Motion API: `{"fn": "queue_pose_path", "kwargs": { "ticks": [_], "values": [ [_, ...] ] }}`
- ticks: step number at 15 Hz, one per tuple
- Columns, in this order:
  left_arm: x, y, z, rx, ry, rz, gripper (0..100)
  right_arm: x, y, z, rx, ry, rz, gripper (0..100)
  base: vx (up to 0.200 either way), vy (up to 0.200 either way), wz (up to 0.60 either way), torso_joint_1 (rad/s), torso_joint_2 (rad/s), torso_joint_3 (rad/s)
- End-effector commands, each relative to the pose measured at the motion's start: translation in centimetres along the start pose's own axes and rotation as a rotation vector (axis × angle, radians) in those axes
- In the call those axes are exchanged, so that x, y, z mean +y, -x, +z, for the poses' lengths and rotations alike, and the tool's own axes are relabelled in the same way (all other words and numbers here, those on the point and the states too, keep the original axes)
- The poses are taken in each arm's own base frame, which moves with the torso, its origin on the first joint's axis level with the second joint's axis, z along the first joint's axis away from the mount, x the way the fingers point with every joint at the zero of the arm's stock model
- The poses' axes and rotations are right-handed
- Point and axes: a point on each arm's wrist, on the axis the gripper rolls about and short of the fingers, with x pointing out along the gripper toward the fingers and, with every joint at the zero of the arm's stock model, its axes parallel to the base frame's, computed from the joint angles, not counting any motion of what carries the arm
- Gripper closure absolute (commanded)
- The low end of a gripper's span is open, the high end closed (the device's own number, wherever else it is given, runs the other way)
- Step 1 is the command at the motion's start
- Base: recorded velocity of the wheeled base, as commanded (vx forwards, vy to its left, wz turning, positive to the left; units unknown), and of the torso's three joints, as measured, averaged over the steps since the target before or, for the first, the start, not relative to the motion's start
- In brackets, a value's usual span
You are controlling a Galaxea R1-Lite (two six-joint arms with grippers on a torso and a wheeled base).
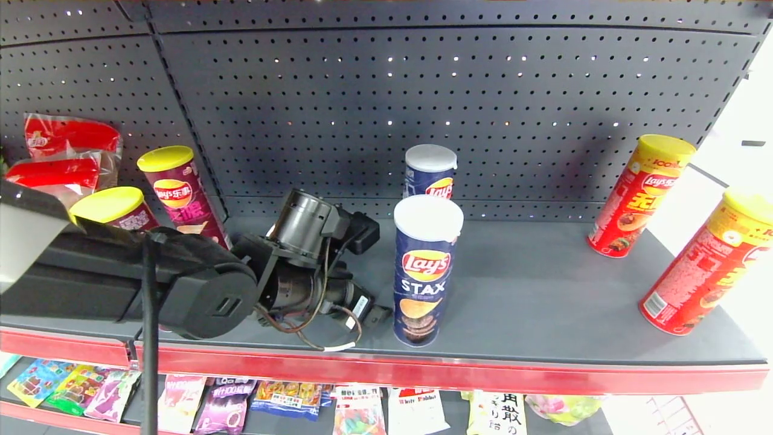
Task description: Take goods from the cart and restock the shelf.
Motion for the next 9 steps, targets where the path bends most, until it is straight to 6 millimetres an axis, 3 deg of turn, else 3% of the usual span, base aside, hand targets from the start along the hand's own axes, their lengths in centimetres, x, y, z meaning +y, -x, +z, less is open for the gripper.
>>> {"fn": "queue_pose_path", "kwargs": {
  "ticks": [1,5,7,9],
  "values": [
    [0.0,0.0,0.0,-0.001,0.0,0.0,0,0.0,0.0,0.0,0.003,0.001,0.001,0,0.0,0.0,0.0,0.0,0.0,0.0],
    [0.2,0.2,-0.3,0.006,0.004,0.005,0,0.0,0.0,0.0,0.004,0.001,0.001,0,0.0,0.0,0.0,0.0,0.0,0.0],
    [0.6,1.3,-1.0,0.013,0.017,0.017,0,0.0,0.0,0.0,0.004,0.001,0.002,0,0.0,0.0,0.0,0.0,0.0,0.0],
    [1.1,4.2,-2.7,0.016,0.033,0.037,0,0.0,0.0,-0.1,0.01,0.002,0.009,0,0.0,0.0,0.0,0.0,0.0,0.0]
  ]
}}
